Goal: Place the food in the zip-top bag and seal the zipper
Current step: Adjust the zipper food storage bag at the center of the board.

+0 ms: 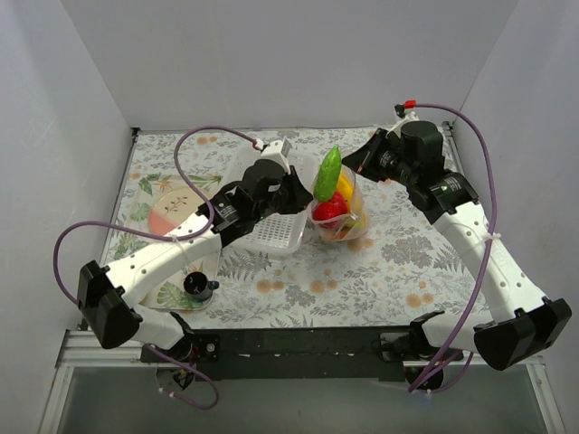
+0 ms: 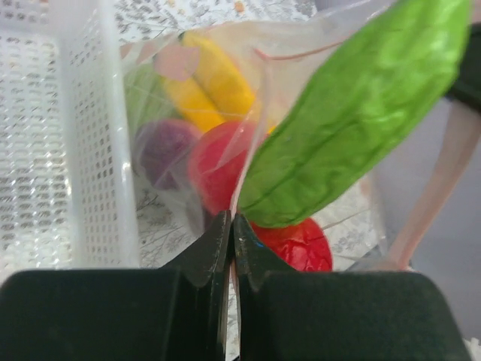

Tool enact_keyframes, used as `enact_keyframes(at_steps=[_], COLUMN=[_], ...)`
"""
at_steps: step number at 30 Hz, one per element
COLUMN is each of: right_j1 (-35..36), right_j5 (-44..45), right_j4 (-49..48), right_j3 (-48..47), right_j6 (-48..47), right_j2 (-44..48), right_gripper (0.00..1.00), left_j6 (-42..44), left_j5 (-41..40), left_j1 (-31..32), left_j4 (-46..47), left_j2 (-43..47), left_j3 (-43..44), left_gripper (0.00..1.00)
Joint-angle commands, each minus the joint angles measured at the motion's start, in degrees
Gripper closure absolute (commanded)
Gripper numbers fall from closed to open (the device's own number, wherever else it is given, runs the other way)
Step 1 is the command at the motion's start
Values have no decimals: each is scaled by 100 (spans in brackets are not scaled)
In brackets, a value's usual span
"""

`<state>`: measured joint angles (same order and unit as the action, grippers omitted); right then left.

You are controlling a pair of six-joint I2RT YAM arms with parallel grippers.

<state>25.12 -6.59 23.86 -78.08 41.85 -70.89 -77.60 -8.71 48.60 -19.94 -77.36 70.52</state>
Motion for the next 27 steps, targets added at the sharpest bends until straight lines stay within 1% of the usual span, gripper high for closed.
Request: enact_keyframes(at_steps=[1,2,4,5,6,10,12,15,16,18,20,22,23,24,27], right_j1=[-16,-8,-16,-8,-8,-8,-8,-16,-16,-16,-16,-16,10,71,379], right_j5=[263,403,535,632,807,1098,1169,1353,1362,1677,1950,1706,1252,1109,853], right_j4=[-321,-111,118,189,320,435,532,664,621,708,970,920,728,621,331], right_j3=[-163,-189,-277,-269,-260,-216,-391,-584,-603,-768,-962,-1034,-990,-963,-823], right_j6=[-429,-545,-904,-984,-1037,-1293,-1416,-1503,-1539,-1705,-1758,-1715,-1654,-1584,-1451], right_j2=[322,339,331,348,374,471,375,287,278,190,33,-12,14,14,-38], right_gripper=[99,99,99,99,99,99,99,99,99,99,99,99,99,99,99], left_j6=[140,149,175,167,201,184,245,360,369,273,202,280,290,290,27], left_j5=[282,273,291,308,343,185,195,97,176,482,554,449,432,458,1036], left_j1=[18,9,1,-17,-17,-26,-17,-35,-43,-35,-26,-35,-52,-87,-9], left_j4=[61,43,-61,-149,-211,-54,-114,-194,-272,-387,-221,-264,-343,-352,-133], left_j2=[-270,-314,-542,-639,-770,-675,-745,-833,-903,-1105,-1045,-1105,-1175,-1341,-1623], left_j3=[962,1233,1428,1664,1719,1631,1910,2079,2245,2413,2326,2326,2474,2519,2694], left_gripper=[100,100,100,100,100,100,100,100,100,100,100,100,100,100,100])
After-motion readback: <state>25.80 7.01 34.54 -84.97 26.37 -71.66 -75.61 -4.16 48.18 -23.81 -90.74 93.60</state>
